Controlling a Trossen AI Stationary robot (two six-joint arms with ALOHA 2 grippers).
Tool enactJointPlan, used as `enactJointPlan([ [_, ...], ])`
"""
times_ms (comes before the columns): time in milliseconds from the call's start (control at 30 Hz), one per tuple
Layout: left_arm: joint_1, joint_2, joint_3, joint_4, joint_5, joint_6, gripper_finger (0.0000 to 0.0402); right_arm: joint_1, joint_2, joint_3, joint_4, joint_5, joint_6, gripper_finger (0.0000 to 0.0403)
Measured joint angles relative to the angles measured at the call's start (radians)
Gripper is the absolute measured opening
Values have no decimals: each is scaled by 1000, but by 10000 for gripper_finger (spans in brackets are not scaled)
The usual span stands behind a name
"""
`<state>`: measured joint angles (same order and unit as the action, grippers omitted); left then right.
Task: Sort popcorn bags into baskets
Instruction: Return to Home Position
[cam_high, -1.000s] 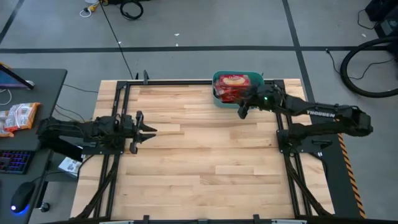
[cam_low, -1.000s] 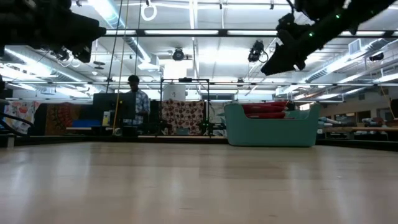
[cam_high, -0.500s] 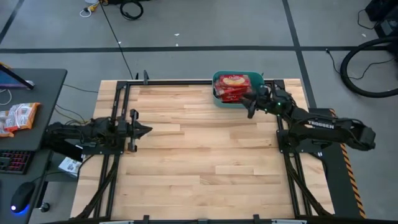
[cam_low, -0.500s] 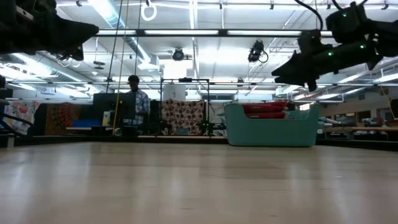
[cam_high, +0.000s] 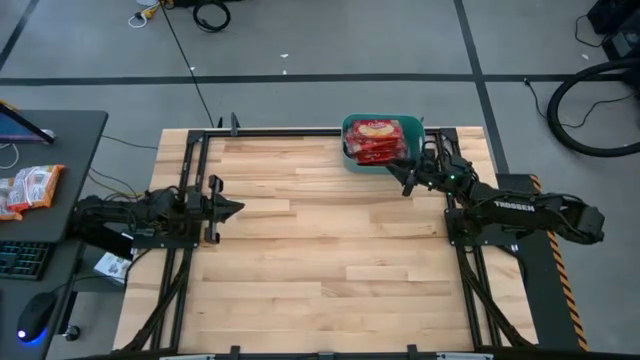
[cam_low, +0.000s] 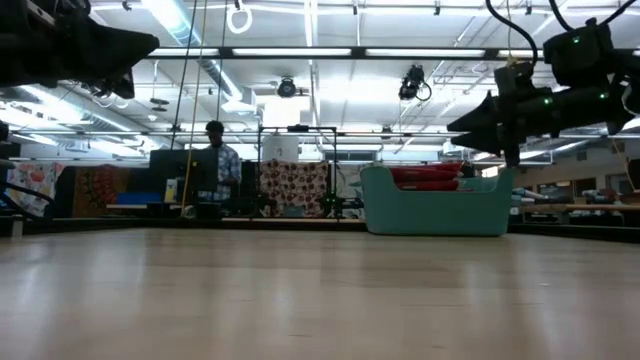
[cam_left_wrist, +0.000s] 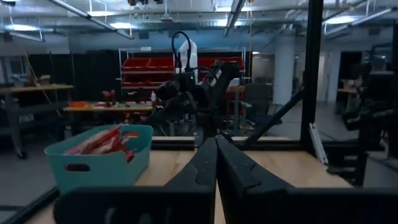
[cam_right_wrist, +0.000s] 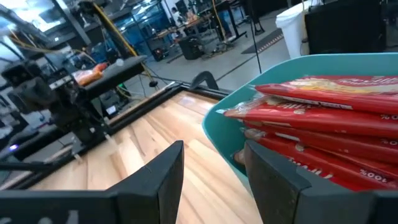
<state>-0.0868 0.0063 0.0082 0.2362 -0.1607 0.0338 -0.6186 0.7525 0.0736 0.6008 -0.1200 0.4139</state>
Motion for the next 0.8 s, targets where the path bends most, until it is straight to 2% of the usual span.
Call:
enactJointPlan([
  [167,0,0,0,-1,0,-74,9,0,1,-1,-2,0,-45,174],
  [800,0,0,-1,-1,0,-74,9,0,2,-1,-3,2,-50,174],
])
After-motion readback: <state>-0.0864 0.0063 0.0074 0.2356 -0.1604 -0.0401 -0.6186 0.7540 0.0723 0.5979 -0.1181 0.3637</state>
